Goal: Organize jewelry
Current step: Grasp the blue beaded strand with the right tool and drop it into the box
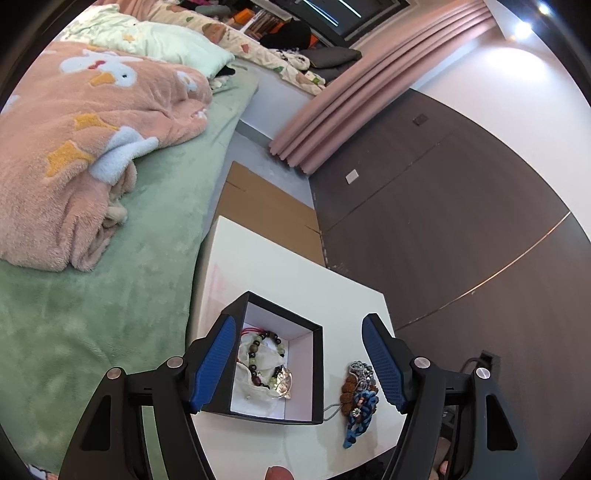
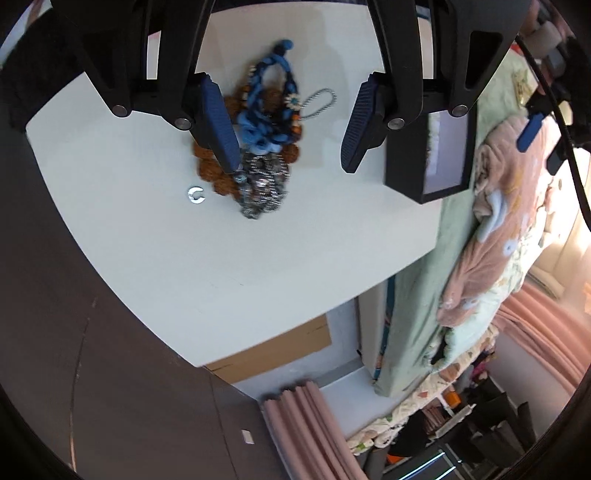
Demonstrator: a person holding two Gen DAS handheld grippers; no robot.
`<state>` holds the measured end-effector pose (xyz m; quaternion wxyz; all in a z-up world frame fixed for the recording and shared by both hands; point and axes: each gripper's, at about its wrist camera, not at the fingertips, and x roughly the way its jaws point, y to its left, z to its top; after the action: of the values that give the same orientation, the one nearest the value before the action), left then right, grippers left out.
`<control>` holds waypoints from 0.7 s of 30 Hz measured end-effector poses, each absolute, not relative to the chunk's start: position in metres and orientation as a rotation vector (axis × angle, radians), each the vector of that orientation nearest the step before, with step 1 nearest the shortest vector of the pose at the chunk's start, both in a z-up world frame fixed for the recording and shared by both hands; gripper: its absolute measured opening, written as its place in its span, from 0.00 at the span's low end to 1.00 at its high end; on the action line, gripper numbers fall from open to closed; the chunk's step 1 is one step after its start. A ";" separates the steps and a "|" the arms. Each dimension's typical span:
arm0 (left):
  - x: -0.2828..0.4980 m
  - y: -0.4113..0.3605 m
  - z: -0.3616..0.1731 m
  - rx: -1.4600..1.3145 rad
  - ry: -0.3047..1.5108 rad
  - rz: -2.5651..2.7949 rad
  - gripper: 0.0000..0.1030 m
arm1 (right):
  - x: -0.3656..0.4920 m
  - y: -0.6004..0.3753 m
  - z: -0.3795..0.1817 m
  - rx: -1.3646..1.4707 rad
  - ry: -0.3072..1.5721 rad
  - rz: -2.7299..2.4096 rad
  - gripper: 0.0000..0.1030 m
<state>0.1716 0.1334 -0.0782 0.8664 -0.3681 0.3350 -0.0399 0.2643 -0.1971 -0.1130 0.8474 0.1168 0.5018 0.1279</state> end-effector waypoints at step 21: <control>0.176 0.131 -0.083 -0.740 0.724 -0.057 0.70 | 0.260 -0.204 -0.120 0.230 1.071 0.295 0.10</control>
<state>0.1764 0.1309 -0.0827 0.8686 -0.3536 0.3460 -0.0271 0.2600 -0.2044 -0.1201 0.8434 0.1091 0.5072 0.1396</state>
